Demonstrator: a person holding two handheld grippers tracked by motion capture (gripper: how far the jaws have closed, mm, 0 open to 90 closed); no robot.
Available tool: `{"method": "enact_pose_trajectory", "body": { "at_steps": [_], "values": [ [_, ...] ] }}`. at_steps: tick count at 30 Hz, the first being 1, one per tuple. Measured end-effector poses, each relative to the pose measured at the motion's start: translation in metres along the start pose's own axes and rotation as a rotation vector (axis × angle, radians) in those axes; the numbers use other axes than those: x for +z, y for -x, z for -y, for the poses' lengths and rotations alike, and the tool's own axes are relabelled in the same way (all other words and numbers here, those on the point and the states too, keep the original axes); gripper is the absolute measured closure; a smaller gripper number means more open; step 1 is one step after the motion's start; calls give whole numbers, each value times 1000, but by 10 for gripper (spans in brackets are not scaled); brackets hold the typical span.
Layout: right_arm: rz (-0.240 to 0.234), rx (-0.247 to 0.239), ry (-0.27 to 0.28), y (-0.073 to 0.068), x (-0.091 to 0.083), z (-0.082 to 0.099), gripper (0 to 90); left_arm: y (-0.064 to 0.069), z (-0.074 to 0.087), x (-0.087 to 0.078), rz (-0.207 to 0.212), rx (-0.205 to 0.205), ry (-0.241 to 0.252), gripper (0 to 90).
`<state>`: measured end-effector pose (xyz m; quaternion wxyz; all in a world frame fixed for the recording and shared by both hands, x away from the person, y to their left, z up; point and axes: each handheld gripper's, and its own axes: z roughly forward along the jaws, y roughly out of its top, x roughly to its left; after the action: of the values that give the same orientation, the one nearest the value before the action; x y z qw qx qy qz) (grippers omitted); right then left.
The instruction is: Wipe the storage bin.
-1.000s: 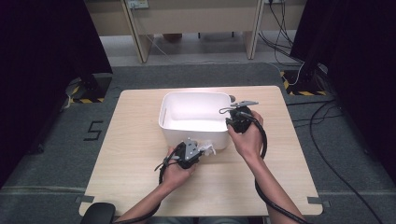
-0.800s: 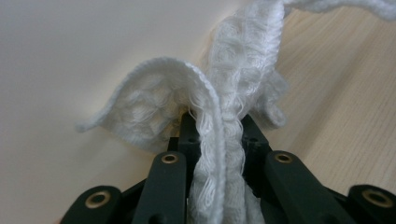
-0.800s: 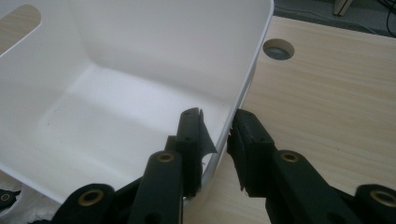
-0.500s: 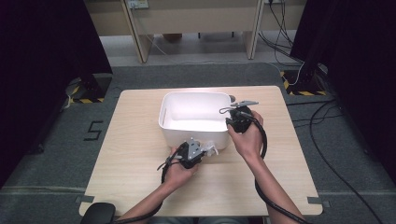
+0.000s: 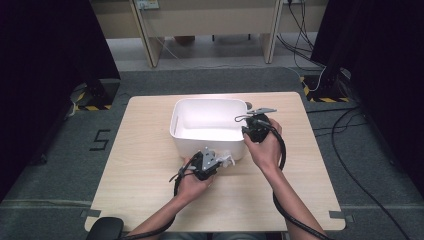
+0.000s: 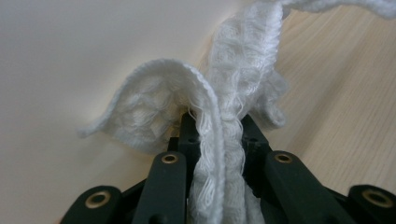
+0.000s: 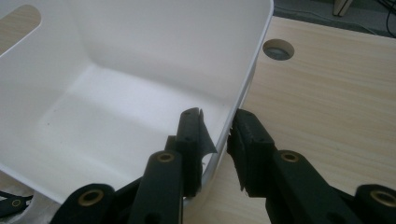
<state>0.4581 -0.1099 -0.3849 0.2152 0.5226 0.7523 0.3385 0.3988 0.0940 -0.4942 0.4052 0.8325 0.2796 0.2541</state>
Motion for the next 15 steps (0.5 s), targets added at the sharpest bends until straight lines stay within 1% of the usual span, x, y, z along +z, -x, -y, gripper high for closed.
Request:
{"method": "enact_pose_trajectory", "body": {
  "at_steps": [2, 5, 7, 8, 10, 11, 15],
  "values": [
    [0, 0, 1, 0, 0, 0, 737, 0, -1, -1, 1, 4, 2, 758],
    [-1, -1, 2, 0, 0, 0, 737, 0, -6, -4, -2, 2, 19, 758],
    [-1, 0, 1, 0, 0, 0, 737, 0, -8, -5, -2, 2, 19, 758],
    [-1, 0, 2, 0, 0, 0, 737, 1, -10, -6, -4, -9, 26, 758],
    [-1, 1, 3, 0, 0, 0, 737, 1, -12, -8, -6, -2, 24, 758],
    [-1, 0, 3, 0, 0, 0, 737, 1, -14, -10, -10, -8, 39, 758],
    [0, 2, 3, 0, 0, 1, 737, 1, -19, -13, -14, -5, 47, 758]
  ]
}}
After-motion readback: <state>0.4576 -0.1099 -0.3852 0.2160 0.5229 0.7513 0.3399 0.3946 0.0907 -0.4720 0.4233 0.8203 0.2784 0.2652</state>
